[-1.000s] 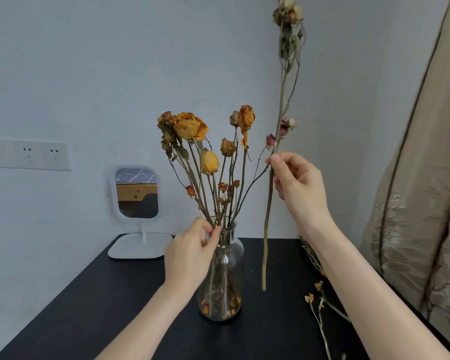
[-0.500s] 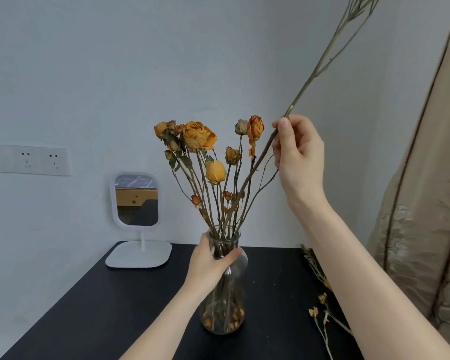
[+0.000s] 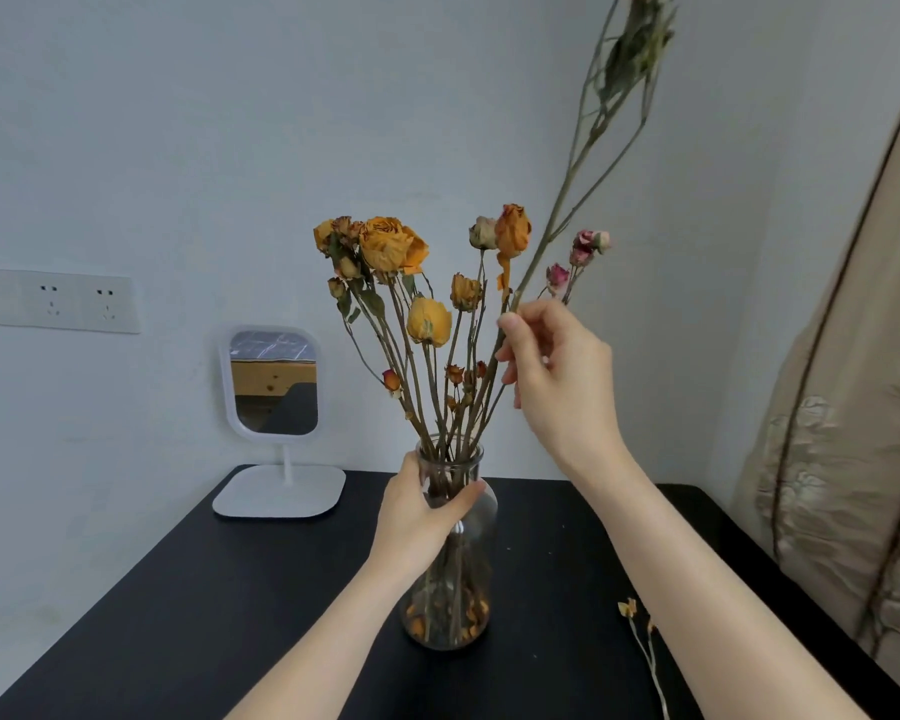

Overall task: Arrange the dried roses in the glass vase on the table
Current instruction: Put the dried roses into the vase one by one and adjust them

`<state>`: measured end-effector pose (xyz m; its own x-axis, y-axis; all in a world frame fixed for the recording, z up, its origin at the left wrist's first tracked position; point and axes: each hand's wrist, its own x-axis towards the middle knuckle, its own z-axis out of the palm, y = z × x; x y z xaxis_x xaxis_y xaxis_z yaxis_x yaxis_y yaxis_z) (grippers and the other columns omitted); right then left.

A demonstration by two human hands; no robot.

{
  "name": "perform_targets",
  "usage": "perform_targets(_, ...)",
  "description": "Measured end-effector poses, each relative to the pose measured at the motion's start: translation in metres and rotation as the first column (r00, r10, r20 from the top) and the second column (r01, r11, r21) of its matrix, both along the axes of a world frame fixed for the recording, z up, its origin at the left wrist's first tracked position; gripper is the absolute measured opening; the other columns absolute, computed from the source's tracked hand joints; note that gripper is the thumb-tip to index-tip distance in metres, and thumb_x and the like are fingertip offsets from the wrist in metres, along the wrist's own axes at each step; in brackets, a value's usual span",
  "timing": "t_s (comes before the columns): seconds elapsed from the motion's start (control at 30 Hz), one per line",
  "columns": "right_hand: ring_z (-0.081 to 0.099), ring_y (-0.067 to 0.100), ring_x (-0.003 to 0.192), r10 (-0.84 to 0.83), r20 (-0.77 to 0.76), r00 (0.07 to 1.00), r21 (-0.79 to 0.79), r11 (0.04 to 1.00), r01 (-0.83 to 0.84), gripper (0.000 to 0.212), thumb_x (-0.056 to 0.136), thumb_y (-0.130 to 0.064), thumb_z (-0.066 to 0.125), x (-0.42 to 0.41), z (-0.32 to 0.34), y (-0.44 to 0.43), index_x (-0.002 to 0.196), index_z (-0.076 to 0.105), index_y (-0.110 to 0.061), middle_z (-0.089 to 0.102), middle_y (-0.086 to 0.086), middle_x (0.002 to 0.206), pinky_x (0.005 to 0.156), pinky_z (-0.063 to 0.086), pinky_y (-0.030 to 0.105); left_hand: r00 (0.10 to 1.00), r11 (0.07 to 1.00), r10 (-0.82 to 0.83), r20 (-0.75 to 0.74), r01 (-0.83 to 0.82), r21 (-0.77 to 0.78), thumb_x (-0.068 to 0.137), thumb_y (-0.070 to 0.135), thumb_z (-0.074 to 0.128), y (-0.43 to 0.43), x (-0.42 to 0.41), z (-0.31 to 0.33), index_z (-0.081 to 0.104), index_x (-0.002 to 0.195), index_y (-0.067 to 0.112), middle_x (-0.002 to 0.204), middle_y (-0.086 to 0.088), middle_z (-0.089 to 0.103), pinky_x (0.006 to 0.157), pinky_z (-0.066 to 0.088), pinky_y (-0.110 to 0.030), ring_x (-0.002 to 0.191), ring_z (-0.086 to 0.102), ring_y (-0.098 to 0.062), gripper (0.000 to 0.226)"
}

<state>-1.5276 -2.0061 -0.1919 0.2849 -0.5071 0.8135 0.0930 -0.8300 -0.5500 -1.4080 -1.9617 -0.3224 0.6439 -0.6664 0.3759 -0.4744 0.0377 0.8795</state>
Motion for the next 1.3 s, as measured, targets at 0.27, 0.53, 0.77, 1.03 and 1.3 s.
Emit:
perform_targets(0.27,0.056,0.01,0.058,-0.19,-0.155,0.969,-0.175,0.971,0.162,0.023,0.093,-0.028,0.052,0.011,-0.01,0.006,0.094,0.064,-0.009,0.059,-0.003,0.069,0.055,0.045,0.018,1.0,1.0,0.003,0.013,-0.002,-0.015,0.074,0.046,0.07,-0.001,0.0,-0.002,0.04,0.111,0.035,0.096,0.028,0.049,0.079,0.039,-0.015,0.09,0.051,0.002,0.049)
perform_targets(0.53,0.057,0.016,0.056,-0.321,-0.133,0.938,-0.212,0.933,0.29,0.024,0.092,-0.031,0.053,0.025,0.007,0.013,0.088,0.067,-0.011,0.059,-0.002,0.064,0.055,0.047,0.026,0.999,0.999,-0.034,0.014,0.035,-0.035,0.076,0.042,0.07,0.002,0.0,0.0,0.042,0.111,0.033,0.092,0.031,0.049,0.064,0.036,-0.004,0.08,0.049,0.014,0.046)
perform_targets(0.77,0.05,0.013,0.057,-0.414,-0.45,0.791,-0.228,0.91,0.346,0.022,0.093,-0.029,0.052,0.034,-0.024,0.004,0.091,0.068,-0.014,0.057,-0.002,0.071,0.045,0.031,0.015,0.999,0.999,-0.033,-0.006,0.033,-0.04,0.075,0.035,0.073,0.0,0.002,-0.003,0.043,0.109,0.036,0.089,0.029,0.053,0.057,0.035,0.007,0.076,0.046,0.033,0.045)
perform_targets(1.03,0.048,0.009,0.062,-0.336,-0.618,0.71,-0.153,0.938,0.31,0.018,0.091,-0.028,0.054,0.035,-0.055,-0.001,0.101,0.063,-0.016,0.052,-0.005,0.079,0.045,0.029,0.014,1.0,0.999,-0.025,-0.009,0.025,-0.036,0.074,0.03,0.074,-0.004,0.006,-0.007,0.046,0.113,0.032,0.093,0.028,0.054,0.056,0.038,-0.004,0.081,0.052,0.014,0.048)
perform_targets(1.3,0.064,0.017,0.073,-0.391,-0.514,0.763,-0.159,0.918,0.363,0.024,0.093,-0.031,0.051,0.043,-0.043,-0.002,0.104,0.064,-0.015,0.067,0.002,0.09,0.054,0.042,0.019,1.0,0.999,-0.025,0.001,0.025,-0.028,0.075,0.034,0.073,-0.001,0.003,-0.004,0.042,0.108,0.036,0.089,0.028,0.054,0.054,0.04,-0.001,0.073,0.054,0.019,0.045)
